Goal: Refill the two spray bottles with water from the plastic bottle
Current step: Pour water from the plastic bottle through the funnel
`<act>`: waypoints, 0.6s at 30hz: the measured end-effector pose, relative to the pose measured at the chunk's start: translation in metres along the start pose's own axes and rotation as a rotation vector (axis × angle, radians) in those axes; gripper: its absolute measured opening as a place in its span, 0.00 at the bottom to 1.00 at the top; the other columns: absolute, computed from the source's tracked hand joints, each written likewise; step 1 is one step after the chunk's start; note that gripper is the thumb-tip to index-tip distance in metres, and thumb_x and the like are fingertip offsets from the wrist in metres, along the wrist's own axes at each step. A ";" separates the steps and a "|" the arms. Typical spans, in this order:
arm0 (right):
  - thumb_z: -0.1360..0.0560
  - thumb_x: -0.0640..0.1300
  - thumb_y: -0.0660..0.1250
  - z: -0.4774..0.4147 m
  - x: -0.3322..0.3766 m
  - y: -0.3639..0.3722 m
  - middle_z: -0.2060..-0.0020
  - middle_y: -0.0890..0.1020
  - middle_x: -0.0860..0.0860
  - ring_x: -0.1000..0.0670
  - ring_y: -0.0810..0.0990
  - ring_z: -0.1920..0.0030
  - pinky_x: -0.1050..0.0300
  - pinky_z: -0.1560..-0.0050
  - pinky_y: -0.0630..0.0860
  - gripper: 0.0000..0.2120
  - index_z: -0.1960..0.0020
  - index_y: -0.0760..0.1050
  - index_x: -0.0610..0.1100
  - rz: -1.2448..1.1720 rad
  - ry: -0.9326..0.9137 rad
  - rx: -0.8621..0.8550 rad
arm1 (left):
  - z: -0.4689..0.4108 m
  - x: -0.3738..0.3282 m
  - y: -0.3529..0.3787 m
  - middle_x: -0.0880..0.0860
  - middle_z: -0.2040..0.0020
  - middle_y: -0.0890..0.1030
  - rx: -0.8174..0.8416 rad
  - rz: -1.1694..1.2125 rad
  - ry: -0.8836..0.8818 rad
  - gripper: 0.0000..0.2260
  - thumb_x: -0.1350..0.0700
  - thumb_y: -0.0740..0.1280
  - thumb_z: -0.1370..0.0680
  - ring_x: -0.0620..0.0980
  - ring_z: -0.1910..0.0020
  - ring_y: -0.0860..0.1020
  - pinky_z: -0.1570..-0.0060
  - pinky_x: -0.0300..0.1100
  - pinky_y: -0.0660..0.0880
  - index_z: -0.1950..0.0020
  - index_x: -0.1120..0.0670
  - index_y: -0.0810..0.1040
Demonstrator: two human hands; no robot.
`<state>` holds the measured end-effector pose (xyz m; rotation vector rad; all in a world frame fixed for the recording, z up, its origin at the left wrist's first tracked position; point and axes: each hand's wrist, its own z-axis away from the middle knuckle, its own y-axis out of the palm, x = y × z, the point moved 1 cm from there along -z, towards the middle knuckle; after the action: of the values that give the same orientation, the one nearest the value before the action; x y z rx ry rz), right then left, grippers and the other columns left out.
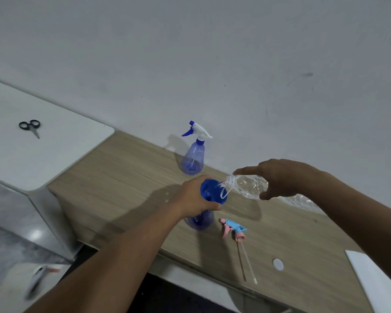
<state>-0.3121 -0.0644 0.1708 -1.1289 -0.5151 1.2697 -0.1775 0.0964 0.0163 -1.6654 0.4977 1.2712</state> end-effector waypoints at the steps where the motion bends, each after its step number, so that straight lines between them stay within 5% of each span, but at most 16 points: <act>1: 0.26 0.51 0.72 0.001 0.000 0.000 0.62 0.70 0.58 0.59 0.70 0.63 0.57 0.59 0.72 0.41 0.25 0.50 0.73 0.001 0.001 0.000 | 0.000 0.000 0.000 0.38 0.47 0.80 0.003 0.003 0.000 0.29 0.46 0.81 0.38 0.35 0.49 0.77 0.54 0.29 0.71 0.39 0.40 0.75; 6: 0.26 0.52 0.73 0.002 0.002 0.001 0.58 0.73 0.57 0.53 0.78 0.56 0.52 0.52 0.79 0.42 0.26 0.50 0.75 0.010 0.004 0.012 | 0.000 0.000 0.001 0.38 0.45 0.79 0.006 0.004 -0.012 0.31 0.45 0.81 0.38 0.40 0.46 0.77 0.51 0.32 0.72 0.38 0.39 0.74; 14: 0.25 0.52 0.72 0.008 0.004 -0.003 0.53 0.72 0.56 0.53 0.73 0.52 0.55 0.50 0.75 0.42 0.24 0.49 0.72 0.057 0.007 0.005 | 0.003 -0.004 0.000 0.39 0.45 0.78 0.018 0.010 -0.017 0.29 0.47 0.81 0.37 0.41 0.46 0.77 0.52 0.32 0.72 0.39 0.41 0.73; 18: 0.25 0.51 0.72 0.007 0.003 -0.006 0.60 0.68 0.59 0.58 0.70 0.58 0.57 0.54 0.71 0.41 0.24 0.50 0.71 0.062 0.003 0.001 | 0.003 -0.005 -0.001 0.39 0.44 0.78 0.016 0.007 -0.024 0.29 0.47 0.81 0.37 0.42 0.45 0.77 0.50 0.32 0.72 0.39 0.41 0.73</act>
<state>-0.3141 -0.0583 0.1781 -1.1530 -0.4802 1.3213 -0.1801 0.0985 0.0210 -1.6341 0.4983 1.2876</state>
